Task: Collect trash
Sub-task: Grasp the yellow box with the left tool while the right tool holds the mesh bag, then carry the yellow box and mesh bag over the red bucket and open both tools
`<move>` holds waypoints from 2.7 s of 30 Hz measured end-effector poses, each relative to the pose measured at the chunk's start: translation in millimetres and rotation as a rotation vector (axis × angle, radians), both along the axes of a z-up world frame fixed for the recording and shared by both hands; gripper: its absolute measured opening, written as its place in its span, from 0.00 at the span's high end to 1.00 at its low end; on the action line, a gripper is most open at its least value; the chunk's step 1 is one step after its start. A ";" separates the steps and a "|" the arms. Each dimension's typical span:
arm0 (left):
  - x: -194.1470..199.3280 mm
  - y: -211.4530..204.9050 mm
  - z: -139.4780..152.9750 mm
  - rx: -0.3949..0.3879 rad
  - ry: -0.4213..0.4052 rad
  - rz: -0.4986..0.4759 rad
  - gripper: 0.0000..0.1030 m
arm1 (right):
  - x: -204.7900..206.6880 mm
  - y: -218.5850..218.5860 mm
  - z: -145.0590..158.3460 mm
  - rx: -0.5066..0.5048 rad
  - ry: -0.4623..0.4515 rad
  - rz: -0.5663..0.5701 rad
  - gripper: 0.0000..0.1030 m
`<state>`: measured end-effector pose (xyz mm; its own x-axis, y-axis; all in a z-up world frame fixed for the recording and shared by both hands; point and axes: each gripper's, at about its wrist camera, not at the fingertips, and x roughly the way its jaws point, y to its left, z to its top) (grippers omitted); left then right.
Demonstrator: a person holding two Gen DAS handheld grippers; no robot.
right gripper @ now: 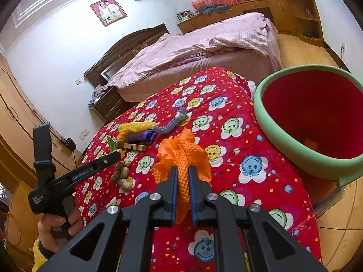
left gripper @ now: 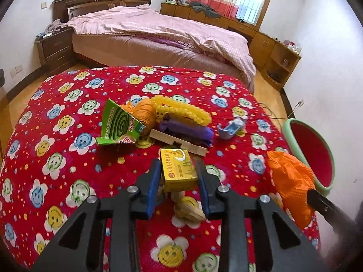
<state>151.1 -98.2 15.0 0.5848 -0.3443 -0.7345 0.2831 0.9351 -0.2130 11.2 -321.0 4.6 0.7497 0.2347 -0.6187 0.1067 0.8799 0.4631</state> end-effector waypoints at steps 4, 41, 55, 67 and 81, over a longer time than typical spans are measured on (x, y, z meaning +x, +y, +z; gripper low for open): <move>-13.2 -2.3 13.0 -0.018 -0.012 -0.017 0.69 | -9.8 -0.3 8.5 -0.003 -0.028 -0.003 0.89; -48.8 -132.0 61.1 -0.052 -0.103 -0.299 0.69 | -78.5 -113.0 47.6 -0.044 -0.139 -0.308 0.89; -37.1 -222.3 36.9 -0.027 -0.073 -0.426 0.70 | -61.1 -177.8 23.5 -0.032 -0.088 -0.383 0.89; -34.7 -265.5 13.5 0.028 -0.025 -0.505 0.57 | -44.6 -211.9 0.0 0.006 -0.061 -0.406 0.85; -35.0 -249.2 11.1 0.020 -0.018 -0.453 0.56 | -49.5 -209.0 -0.4 0.009 -0.060 -0.404 0.70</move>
<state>116.2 -347.4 26.0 0.3908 -0.5541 -0.7350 0.6684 0.7198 -0.1872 -38.3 -530.0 4.1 0.8176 -0.0813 -0.5700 0.4156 0.7686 0.4864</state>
